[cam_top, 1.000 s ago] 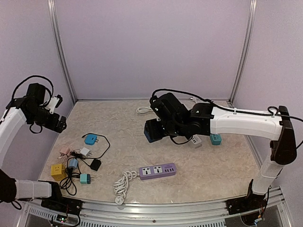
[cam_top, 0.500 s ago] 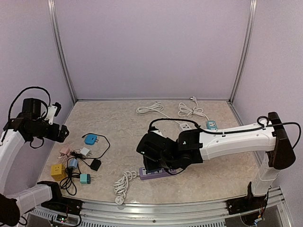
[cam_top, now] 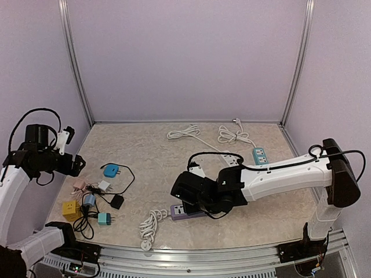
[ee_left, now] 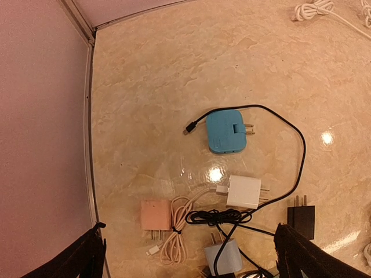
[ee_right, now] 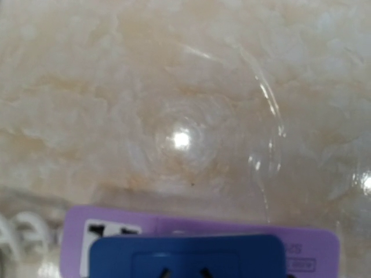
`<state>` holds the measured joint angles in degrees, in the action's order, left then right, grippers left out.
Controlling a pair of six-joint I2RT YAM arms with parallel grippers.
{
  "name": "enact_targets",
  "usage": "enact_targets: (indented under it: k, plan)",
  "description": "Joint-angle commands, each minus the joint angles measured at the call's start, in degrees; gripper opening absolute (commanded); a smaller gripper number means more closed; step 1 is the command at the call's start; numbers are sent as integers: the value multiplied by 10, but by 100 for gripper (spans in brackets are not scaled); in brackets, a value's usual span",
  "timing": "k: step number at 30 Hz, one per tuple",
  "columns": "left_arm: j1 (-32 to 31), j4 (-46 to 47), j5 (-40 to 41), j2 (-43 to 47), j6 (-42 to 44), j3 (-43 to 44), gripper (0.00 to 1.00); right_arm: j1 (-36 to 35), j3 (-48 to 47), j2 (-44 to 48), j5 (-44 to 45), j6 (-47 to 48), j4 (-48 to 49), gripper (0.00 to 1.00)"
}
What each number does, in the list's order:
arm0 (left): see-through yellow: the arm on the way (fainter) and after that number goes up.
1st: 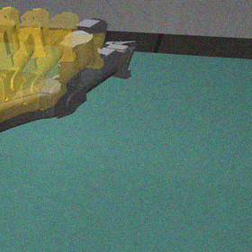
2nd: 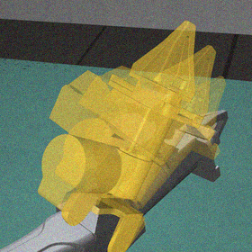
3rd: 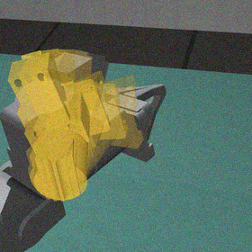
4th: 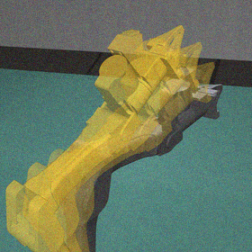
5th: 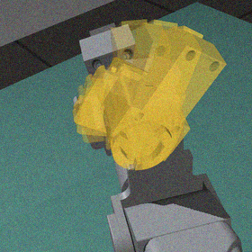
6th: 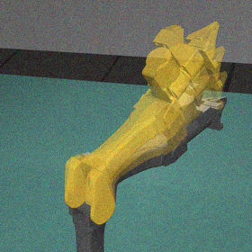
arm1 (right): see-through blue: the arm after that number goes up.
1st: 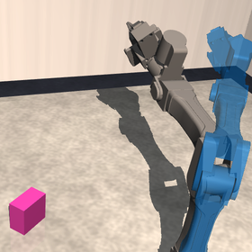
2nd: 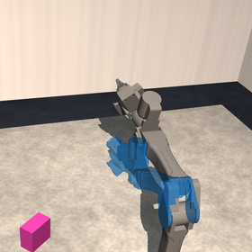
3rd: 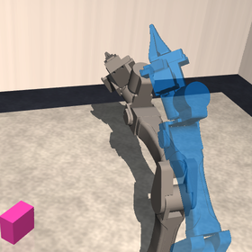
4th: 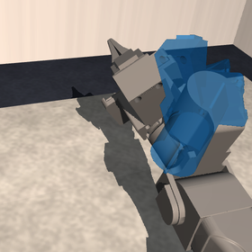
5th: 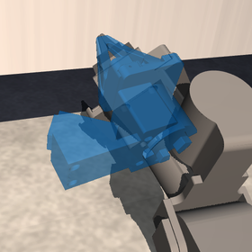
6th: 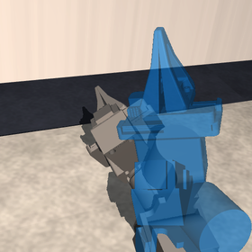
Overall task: Insert the plug
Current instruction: Insert the plug into the socket.
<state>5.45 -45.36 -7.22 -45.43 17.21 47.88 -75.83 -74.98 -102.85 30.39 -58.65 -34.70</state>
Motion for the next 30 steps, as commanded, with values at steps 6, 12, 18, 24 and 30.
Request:
enact_targets:
  k: [6, 12, 18, 24, 30]
  plan:
    - [4, 15, -18, 5, 9, -7, 99, 6, 18, -11, 9, 2, 27, 0]
    - [4, 17, -23, 7, 12, -8, 99, 11, 34, -12, 14, 18, 42, 0]
    - [4, 19, -29, 7, 12, -9, 99, 22, 11, -12, 14, 60, 5, 0]
    - [4, 21, -31, 13, 13, -11, 99, 21, 20, -9, -23, 48, -9, 0]
    - [5, 21, -28, 16, 14, -13, 99, 23, 38, -41, -30, 54, -5, 0]
